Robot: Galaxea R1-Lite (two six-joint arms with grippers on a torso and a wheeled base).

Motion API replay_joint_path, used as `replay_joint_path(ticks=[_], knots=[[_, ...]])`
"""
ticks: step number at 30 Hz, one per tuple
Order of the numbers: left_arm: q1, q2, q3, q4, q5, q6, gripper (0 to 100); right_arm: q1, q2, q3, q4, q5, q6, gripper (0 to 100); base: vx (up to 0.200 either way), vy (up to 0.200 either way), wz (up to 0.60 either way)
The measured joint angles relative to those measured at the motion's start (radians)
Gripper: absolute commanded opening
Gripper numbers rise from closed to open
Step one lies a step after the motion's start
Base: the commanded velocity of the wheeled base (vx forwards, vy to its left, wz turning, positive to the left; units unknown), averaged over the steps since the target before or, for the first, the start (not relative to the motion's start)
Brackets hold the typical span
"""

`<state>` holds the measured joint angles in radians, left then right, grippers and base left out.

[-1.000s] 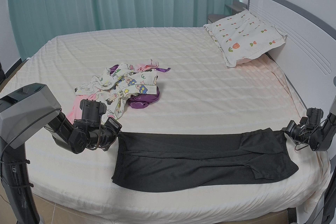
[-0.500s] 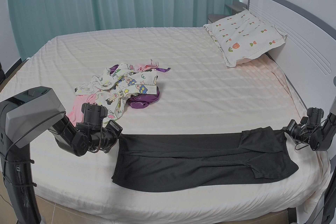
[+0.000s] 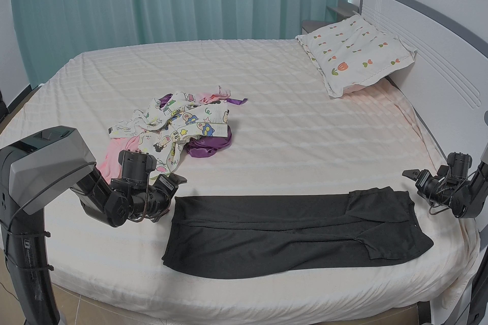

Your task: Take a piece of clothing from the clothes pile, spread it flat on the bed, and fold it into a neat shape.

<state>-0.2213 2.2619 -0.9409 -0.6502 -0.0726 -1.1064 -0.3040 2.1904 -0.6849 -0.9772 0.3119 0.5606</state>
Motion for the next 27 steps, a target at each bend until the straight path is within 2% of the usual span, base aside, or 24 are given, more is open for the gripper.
replay_joint_path(ticks=[10,15,24,25,27], knots=[[0.04,-0.076,0.078,-0.011,-0.069,-0.019,100,0.115,-0.105,0.117,-0.036,0.023,-0.008,100,0.0,0.0,0.0],[0.045,-0.089,0.1,-0.023,-0.073,-0.019,100,0.126,-0.098,0.139,-0.038,0.051,-0.026,100,0.0,0.0,0.0],[0.041,-0.093,0.111,-0.024,-0.075,-0.019,100,0.124,-0.049,0.149,-0.037,0.056,-0.083,100,0.0,0.0,0.0],[0.04,-0.093,0.111,-0.025,-0.075,-0.019,100,0.124,-0.044,0.15,-0.037,0.055,-0.083,0,0.0,0.0,0.0],[0.04,-0.093,0.113,-0.024,-0.075,-0.019,100,0.123,-0.038,0.15,-0.037,0.051,-0.084,0,0.0,0.0,0.0]])
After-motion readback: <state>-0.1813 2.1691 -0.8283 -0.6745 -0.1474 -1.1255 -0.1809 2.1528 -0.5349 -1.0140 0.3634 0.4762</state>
